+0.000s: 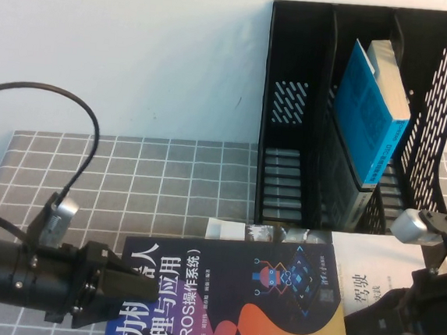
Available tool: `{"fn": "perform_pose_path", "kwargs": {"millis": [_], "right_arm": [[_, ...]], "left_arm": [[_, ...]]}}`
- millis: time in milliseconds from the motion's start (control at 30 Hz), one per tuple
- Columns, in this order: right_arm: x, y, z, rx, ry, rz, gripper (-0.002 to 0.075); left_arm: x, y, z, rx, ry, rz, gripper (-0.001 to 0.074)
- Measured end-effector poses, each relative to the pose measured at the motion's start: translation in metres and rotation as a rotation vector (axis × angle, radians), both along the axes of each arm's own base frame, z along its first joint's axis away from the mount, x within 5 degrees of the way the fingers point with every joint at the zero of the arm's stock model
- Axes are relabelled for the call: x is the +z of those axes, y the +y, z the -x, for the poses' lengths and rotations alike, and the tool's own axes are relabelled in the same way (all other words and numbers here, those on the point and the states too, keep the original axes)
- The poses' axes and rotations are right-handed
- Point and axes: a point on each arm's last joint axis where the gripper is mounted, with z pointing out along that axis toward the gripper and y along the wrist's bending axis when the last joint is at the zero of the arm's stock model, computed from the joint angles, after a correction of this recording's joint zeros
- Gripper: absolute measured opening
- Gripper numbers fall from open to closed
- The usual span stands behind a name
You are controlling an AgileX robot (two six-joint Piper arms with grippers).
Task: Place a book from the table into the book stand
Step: Pick up the book with your left arm, then place the book on the book shelf
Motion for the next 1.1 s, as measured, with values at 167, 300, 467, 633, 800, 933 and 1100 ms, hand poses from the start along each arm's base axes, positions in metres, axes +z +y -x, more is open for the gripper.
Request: {"fn": "perform_pose_path", "kwargs": {"millis": [167, 300, 467, 633, 800, 933, 1100], "right_arm": [[0.000, 0.000, 0.000, 0.000, -0.003, 0.001, -0.0003], [0.000, 0.000, 0.000, 0.013, -0.016, 0.004, -0.0003], [0.007, -0.010, 0.000, 0.004, -0.071, 0.025, -0.0003], [0.033, -0.033, 0.006, -0.065, -0.199, 0.048, -0.0003], [0.059, -0.046, 0.019, -0.096, -0.315, 0.057, -0.0003], [0.068, -0.047, 0.028, -0.076, -0.358, 0.064, -0.0003], [0.069, -0.047, 0.031, -0.052, -0.359, 0.073, -0.0003]], "left_arm": [[-0.001, -0.007, 0.000, -0.018, -0.016, -0.023, 0.0137], [0.002, -0.006, -0.001, -0.028, -0.026, 0.000, 0.0122], [0.012, -0.006, -0.006, -0.015, -0.031, 0.032, 0.0121], [0.052, -0.005, -0.015, 0.009, -0.116, 0.022, 0.0119], [0.119, -0.005, -0.027, 0.047, -0.254, 0.011, 0.0118], [0.166, -0.012, -0.037, 0.044, -0.343, -0.055, 0.0118], [0.222, -0.035, -0.045, 0.068, -0.461, -0.182, 0.0118]]}}
